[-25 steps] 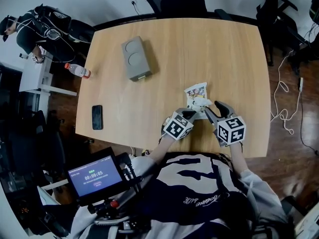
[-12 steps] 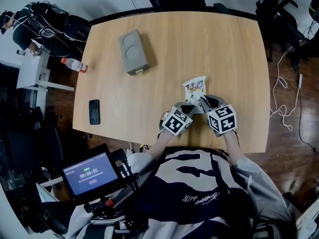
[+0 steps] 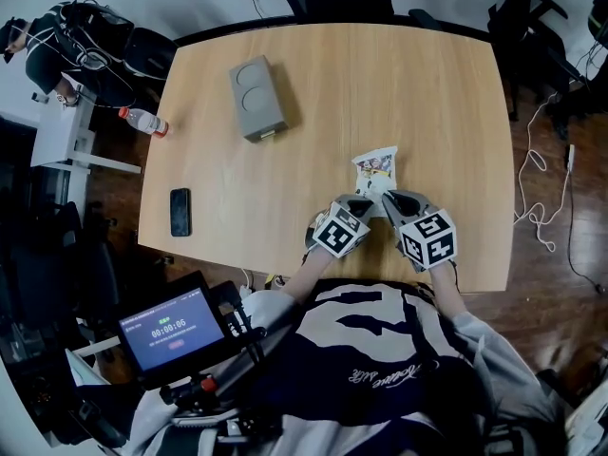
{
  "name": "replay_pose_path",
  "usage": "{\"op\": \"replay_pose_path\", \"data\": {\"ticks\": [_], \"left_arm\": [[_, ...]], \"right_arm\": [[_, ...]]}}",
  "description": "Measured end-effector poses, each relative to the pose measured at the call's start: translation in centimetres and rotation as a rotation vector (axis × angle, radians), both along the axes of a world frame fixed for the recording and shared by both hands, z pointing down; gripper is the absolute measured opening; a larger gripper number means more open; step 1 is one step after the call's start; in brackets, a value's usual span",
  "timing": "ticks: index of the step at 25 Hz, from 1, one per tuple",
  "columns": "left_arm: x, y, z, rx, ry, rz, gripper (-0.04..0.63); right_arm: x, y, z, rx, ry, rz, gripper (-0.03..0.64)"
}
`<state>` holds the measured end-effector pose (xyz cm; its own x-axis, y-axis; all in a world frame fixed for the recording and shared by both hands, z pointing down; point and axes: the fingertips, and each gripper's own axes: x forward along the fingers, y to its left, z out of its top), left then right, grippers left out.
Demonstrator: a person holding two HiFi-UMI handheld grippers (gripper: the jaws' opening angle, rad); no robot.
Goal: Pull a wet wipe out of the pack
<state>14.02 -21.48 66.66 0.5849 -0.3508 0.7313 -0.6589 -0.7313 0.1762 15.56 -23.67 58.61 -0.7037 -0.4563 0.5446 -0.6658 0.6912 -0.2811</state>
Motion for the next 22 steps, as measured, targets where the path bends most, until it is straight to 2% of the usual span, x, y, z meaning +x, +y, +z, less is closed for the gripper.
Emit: {"op": "replay_pose_path", "data": {"ticks": [6,11,14,19,22], "left_arm": [[0.1,-0.3,0.3,0.009,-0.003,0.011,0.003],[-0.3,-0.6,0.3,0.004,-0.013,0.002,0.003],[-0.6,-0.5,0.4,0.004,-0.012,0.004,0.003],[-0.6,-0.8,-0.3,0.015,0.009,0.011,0.003],[-0.7,-0.7,-1.0,0.017,0.060,0.009,0.003]], "right_arm": [[0.4,0.2,-0.9,0.013,-0.021,0.013,0.012],[0.5,0.0,-3.8,0.037,-0.127,0.044,0.011],[1.1,0.2,-4.4,0.036,-0.142,0.076,0.011],[2.9,0.9,-4.7,0.021,-0.159,0.153,0.011],[3.9,1.5,-4.6,0.018,-0.161,0.200,0.011]]}}
